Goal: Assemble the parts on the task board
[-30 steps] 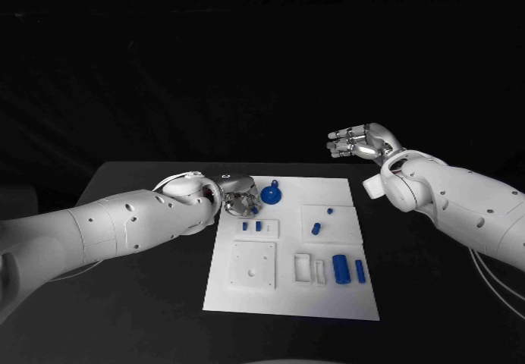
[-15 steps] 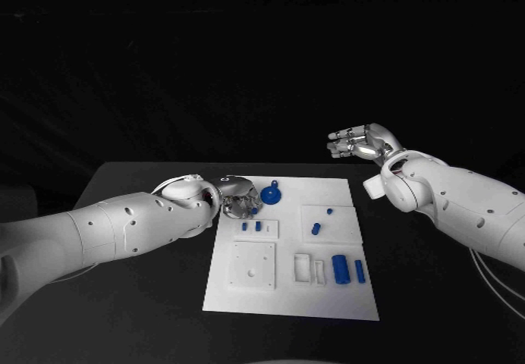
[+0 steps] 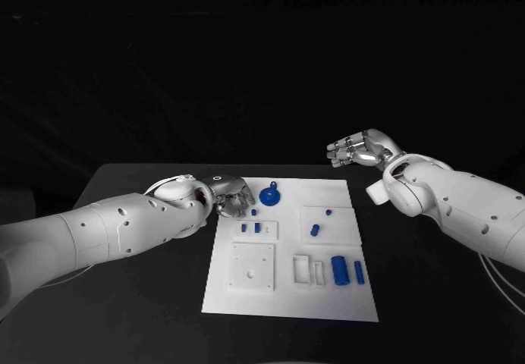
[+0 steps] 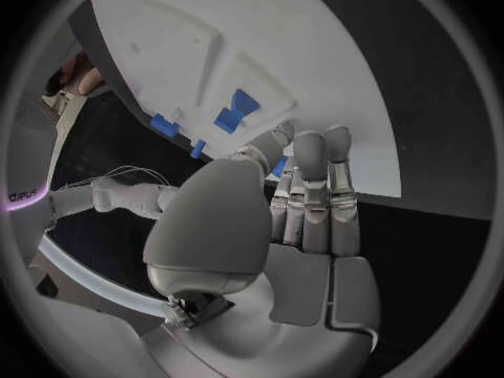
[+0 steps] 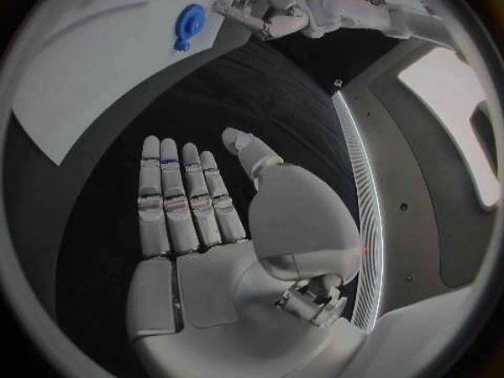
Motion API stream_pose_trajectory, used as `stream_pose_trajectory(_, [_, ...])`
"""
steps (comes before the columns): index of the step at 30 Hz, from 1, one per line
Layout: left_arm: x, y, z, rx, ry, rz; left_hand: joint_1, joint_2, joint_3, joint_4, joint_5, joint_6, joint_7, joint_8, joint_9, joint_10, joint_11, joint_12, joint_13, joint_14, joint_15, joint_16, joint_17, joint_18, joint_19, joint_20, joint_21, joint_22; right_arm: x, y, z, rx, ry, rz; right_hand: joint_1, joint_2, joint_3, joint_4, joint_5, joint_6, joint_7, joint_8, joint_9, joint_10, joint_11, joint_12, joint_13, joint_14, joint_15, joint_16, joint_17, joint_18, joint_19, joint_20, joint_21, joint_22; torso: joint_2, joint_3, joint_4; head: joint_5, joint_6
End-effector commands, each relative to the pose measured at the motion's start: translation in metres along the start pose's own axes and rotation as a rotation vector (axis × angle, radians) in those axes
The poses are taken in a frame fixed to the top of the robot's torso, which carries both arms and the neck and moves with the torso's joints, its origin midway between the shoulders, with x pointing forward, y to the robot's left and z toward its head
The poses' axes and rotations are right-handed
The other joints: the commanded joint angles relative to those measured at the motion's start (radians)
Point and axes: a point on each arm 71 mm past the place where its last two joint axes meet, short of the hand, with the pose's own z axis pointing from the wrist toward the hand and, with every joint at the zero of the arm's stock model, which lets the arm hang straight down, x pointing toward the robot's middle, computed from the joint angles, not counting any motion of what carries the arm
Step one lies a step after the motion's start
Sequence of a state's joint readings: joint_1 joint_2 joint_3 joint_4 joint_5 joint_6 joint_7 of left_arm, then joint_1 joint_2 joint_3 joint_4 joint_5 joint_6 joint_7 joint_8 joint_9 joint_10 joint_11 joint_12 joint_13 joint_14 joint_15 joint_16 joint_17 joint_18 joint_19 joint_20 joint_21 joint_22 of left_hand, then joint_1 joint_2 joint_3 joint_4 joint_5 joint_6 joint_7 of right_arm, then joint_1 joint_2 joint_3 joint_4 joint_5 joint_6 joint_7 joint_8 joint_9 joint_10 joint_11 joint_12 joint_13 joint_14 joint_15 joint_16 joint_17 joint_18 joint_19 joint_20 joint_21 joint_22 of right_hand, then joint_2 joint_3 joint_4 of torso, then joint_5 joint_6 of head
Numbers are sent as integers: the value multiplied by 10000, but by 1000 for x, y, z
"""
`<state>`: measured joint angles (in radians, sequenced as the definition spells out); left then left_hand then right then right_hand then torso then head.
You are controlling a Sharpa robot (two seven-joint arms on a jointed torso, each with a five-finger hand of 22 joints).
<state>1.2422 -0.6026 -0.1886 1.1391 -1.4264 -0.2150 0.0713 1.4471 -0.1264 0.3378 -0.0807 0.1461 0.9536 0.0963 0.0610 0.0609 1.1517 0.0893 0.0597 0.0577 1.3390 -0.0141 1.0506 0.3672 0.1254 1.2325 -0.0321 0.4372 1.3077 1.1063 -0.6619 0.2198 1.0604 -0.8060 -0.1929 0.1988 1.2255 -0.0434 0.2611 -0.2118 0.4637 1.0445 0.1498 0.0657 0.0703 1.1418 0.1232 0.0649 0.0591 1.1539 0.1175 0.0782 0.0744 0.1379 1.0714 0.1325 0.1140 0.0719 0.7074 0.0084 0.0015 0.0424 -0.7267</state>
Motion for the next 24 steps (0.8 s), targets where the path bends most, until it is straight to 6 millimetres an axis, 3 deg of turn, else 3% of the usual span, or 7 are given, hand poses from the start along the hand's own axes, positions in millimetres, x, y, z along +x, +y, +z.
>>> stream_pose_trajectory(1, [-4, 12, -4, -431, -384, -250, 111, 14, 207, -57, 9, 384, 108, 30, 20, 35, -12, -20, 7, -22, -14, -42, -38, 67, -57, -18, -2, 217, 10, -2, -6, 115, 1232, -1521, 155, -16, 129, -163, -116, 468, -171, 90, 70, 699, -304, 88, 27, 1179, -505, 411, 248, 213, 1103, -441, 536, 187, -7, 9, 0, -58, 64])
stream_pose_trajectory(5, [-15, 26, -10, -831, -1027, -938, 11, -36, 531, -188, 72, 551, 181, 8, 13, 178, -35, -17, 8, -48, -52, -737, -398, 51, -250, -43, -46, 219, 14, -4, -15, 108, 1766, -2806, 404, -44, -213, -364, -235, 972, -356, 36, 95, 1492, -618, -37, 29, 2775, -1135, 1038, 918, 6, 2602, -1271, 1507, 636, -5, 12, -4, -140, 113])
stream_pose_trajectory(8, [-26, 37, -15, -1162, -1602, -2061, -148, 2, 488, -95, 62, 582, 228, 28, 21, 403, -110, -4, 7, -70, -77, -752, -374, 9, -262, -53, -110, 167, 16, -5, -22, 96, 2027, -3857, 382, 0, -461, -501, -279, 1171, -424, -27, 12, 1751, -712, -64, 19, 3174, -1379, 1340, 2184, -313, 2950, -1733, 2178, 1094, -10, 14, -6, -219, 131])
stream_pose_trajectory(9, [-30, 40, -17, -1267, -1834, -2574, -223, 35, 444, -34, 57, 610, 244, 27, 20, 411, -114, 13, 12, -193, -70, -922, -436, -25, -345, -48, -236, 105, 18, -6, -24, 91, 2099, -4255, 443, 9, -437, -607, -349, 1153, -438, -29, 0, 1737, -774, -63, 22, 3282, -1435, 1494, 2696, -277, 3035, -1822, 2400, 1258, -15, 17, -7, -255, 139])
stream_pose_trajectory(17, [-51, 47, -35, -1381, -3055, -6721, -500, 115, -218, 348, -49, 654, 358, 28, 21, 414, -46, 12, 10, -351, 22, -3371, -1317, -282, -591, 60, -1816, -1119, 27, -5, -40, 13, 2067, -6822, 138, -138, 564, -655, -1163, 1242, -502, -42, 27, 1755, -835, -57, 32, 3077, -1668, 4140, 7011, -200, 3370, -2055, 4338, 2884, -19, 6, -8, -337, 180])
stream_pose_trajectory(21, [-53, 41, -41, -1089, -3143, -7811, -533, 161, -854, 517, -118, 619, 382, 26, 21, 392, -27, 13, 12, -332, 119, -4510, -1619, -389, -568, 144, -2577, -1856, 32, -5, -46, 8, 1801, -7705, -56, -331, 923, -501, -1430, 1344, -538, -19, 57, 1751, -847, -42, 39, 2952, -1661, 4808, 7797, -265, 3261, -2053, 4860, 3439, -27, -5, 15, -383, 188])
stream_pose_trajectory(24, [-53, 35, -43, -886, -3116, -8359, -500, 315, -1444, 665, -145, 575, 352, 30, 23, 344, 24, 19, 16, -251, 272, -6056, -2052, -473, -641, 309, -3505, -2829, 35, -6, -50, -26, 1630, -8138, -76, -472, 1119, -454, -1720, 1326, -551, -26, 49, 1651, -843, -46, 32, 2972, -1645, 5034, 8015, -242, 3234, -2052, 5080, 3683, -27, -12, 18, -394, 201])
